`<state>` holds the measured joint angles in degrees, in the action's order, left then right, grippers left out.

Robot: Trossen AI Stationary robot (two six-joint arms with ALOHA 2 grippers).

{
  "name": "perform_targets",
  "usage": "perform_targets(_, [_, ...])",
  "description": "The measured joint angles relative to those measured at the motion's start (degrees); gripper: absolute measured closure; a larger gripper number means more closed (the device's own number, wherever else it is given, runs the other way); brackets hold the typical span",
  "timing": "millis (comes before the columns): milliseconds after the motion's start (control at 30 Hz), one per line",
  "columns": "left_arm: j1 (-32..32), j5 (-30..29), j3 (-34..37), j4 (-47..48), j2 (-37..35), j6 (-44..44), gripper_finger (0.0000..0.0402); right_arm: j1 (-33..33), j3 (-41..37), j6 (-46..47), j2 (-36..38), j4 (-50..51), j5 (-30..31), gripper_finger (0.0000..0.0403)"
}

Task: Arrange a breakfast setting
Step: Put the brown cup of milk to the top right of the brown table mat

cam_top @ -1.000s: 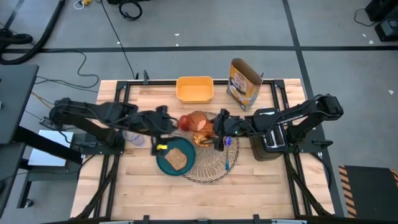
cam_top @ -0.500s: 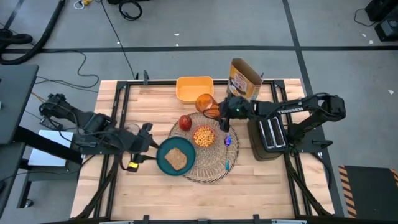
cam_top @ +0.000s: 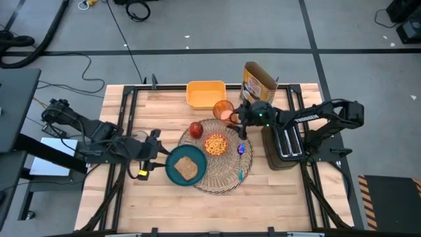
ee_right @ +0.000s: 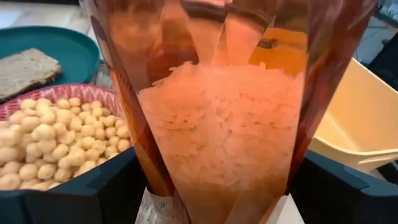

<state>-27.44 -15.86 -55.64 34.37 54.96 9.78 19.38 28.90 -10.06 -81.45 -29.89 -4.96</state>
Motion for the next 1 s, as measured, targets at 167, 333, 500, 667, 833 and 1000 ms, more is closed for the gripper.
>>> perform_targets(167, [-0.02, -2.37, 0.0, -3.42, 0.0, -3.68, 0.0207, -0.36, -0.98, 2.18, 0.0, -3.2, 3.6, 0.0065])
perform_targets(333, [0.02, -4.52, 0.0, -7.78, 0.0, -8.9, 0.0207, -2.95, -0.16, 5.4, 0.0, -3.84, 10.27, 0.0065])
perform_targets(500, [1.15, -4.94, 0.0, -10.25, 0.0, -11.96, 0.0207, -6.47, 2.74, 8.01, 0.0, -1.42, 18.48, 0.0065])
perform_targets(667, [2.29, -4.97, 0.0, -9.83, 0.0, -11.96, 0.0207, -11.62, 5.48, 12.72, 0.0, 2.79, 30.23, 0.0065])
perform_targets(833, [2.21, -4.92, 0.0, -8.68, 0.02, -11.98, 0.0207, -17.64, 5.49, 20.94, 0.0, 2.43, 46.48, 0.0065])
perform_targets(1000, [2.21, -4.94, 0.0, -7.44, 0.02, -12.03, 0.0207, -22.92, 5.49, 27.93, 0.0, 2.91, 59.87, 0.0065])
